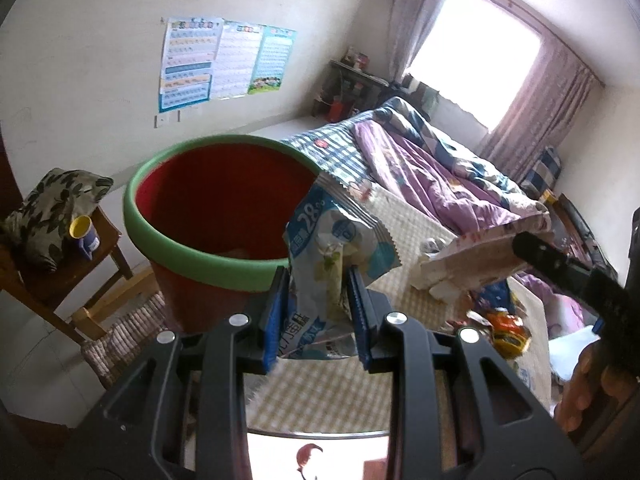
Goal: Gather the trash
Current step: 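Carry the snack bag and paper to the red bucket and release both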
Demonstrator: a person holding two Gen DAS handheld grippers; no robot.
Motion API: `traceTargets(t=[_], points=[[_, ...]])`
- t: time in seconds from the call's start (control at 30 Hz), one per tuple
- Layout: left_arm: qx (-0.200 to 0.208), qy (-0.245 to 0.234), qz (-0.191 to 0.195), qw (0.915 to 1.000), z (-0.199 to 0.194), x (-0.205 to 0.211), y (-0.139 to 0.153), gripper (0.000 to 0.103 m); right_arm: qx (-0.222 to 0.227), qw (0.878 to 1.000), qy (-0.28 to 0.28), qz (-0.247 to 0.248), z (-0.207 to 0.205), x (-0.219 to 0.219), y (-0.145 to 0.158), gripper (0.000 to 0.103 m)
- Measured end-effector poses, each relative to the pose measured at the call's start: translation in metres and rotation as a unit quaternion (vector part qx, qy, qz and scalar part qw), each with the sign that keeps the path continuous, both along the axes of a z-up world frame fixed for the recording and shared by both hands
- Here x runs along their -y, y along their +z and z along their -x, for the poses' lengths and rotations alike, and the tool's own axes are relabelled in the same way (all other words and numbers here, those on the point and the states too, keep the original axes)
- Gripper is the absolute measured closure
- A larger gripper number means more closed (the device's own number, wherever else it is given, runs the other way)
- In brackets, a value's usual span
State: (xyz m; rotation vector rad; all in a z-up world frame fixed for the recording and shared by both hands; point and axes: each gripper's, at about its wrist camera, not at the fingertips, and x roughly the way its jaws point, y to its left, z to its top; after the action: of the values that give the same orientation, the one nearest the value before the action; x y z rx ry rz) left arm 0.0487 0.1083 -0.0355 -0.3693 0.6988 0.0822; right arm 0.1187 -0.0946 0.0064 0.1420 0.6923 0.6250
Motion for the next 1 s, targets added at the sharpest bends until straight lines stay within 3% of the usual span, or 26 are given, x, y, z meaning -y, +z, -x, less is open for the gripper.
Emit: traceTargets(t=[0.47, 0.77, 1.0], points=[[-0.017, 0.068, -0.042, 0.9967, -0.039, -0.046, -0.013, 0.074, 0.043, 0.998, 0.047, 0.029, -0.036, -0.084, -0.004, 0.063], [-0.052, 0.077, -0.017, 0.9956, -0.064, -0.068, -0.037, 0.074, 0.008, 0.994, 0.080, 0.070, -0.046, -0.123, -0.031, 0.063], [-0.064, 0.065, -0.042, 0.9949, -0.075, -0.060, -0.042, 0.074, -0.013, 0.993, 0.083, 0.083, -0.046, -0.129, -0.047, 0.062]])
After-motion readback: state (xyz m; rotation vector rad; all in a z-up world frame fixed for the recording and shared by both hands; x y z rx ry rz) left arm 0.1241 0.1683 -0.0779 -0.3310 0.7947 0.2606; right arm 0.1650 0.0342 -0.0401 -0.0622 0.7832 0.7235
